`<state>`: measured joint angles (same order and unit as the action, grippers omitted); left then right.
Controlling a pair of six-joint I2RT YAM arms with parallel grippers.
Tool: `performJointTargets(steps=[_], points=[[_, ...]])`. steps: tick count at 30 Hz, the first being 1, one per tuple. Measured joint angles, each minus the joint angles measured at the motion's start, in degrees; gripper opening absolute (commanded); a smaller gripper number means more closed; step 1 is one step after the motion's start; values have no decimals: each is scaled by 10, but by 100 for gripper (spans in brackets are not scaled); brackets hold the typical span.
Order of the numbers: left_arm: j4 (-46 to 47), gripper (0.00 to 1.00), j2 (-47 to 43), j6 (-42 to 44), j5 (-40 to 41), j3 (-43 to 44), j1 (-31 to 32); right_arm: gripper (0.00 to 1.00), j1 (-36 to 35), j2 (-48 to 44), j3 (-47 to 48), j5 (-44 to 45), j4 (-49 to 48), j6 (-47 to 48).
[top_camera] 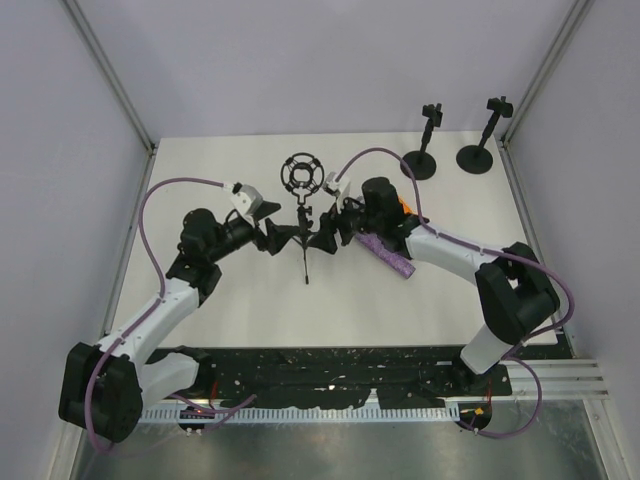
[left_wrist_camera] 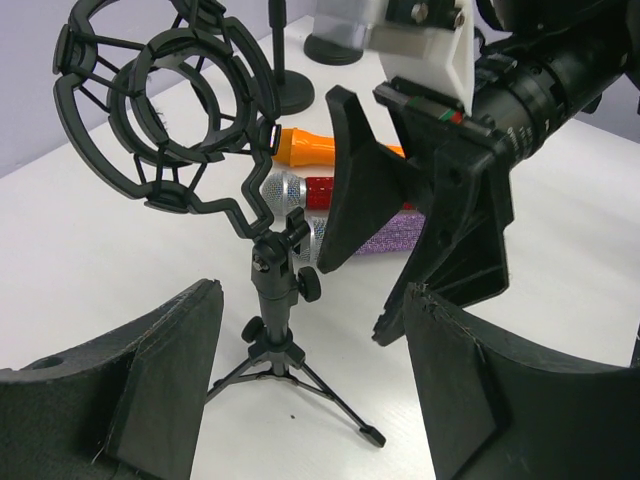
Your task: Remove the microphone from the stand
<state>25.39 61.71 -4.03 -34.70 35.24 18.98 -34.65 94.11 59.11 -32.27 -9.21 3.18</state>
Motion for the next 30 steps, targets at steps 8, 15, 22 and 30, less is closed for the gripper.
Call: performJointTargets(steps=[8, 15, 22, 30], points=[[1, 77, -3, 0, -3, 0, -4, 74, 47, -32, 0, -94, -37, -93], [-45, 92, -12, 34, -46, 13, -26, 83, 59, -20, 0, -120, -85, -111], [-154, 100, -52, 91, -76, 46, -76, 91, 58, 20, 4, -125, -111, -100], [-282, 100, -117, 139, -68, 55, -108, 95, 57, 22, 1, -127, -162, -102]])
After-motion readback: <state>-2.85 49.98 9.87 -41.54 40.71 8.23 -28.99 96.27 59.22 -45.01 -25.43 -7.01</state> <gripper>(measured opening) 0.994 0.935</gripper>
